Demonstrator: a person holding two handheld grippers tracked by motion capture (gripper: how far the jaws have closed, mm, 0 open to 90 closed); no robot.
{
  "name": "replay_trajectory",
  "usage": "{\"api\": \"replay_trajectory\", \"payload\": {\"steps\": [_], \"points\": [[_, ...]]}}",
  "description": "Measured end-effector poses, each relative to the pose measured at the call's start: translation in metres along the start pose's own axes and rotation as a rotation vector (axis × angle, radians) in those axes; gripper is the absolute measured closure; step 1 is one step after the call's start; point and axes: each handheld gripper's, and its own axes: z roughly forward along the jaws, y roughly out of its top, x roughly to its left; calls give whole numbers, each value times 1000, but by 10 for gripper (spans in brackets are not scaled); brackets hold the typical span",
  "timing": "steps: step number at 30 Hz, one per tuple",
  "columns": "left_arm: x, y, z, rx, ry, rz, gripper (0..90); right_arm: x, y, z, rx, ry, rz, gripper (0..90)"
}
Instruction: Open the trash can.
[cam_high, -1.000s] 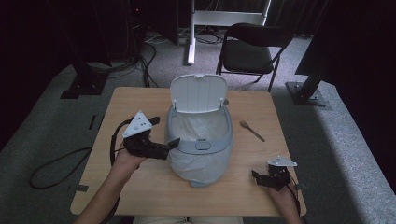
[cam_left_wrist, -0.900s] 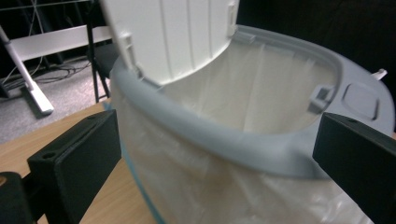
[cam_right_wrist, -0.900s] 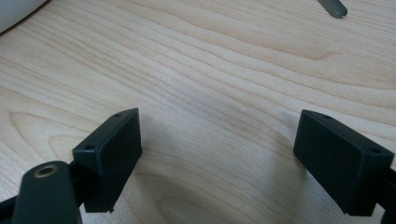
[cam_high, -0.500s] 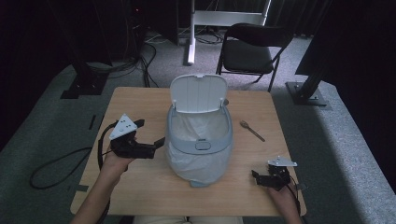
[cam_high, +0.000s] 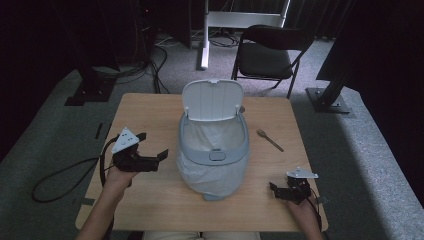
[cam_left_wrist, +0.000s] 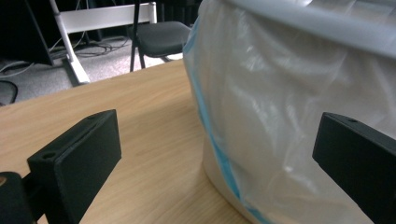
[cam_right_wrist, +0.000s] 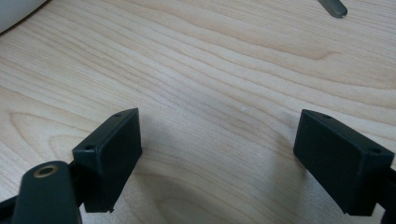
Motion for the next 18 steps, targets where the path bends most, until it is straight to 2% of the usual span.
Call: {"api": "replay_trajectory", "payload": {"steps": [6,8,12,18], "points": [[11,-16,0,14,40,-26,12,0,0,0,0,0,0,144],[16,-27,1,25,56,-37,13,0,0,0,0,0,0,144],[24,-41,5,73,85,-52,13,0,0,0,0,0,0,144],[39,-62,10,109,122,-85,13,0,0,0,1,-3,4,144]]}}
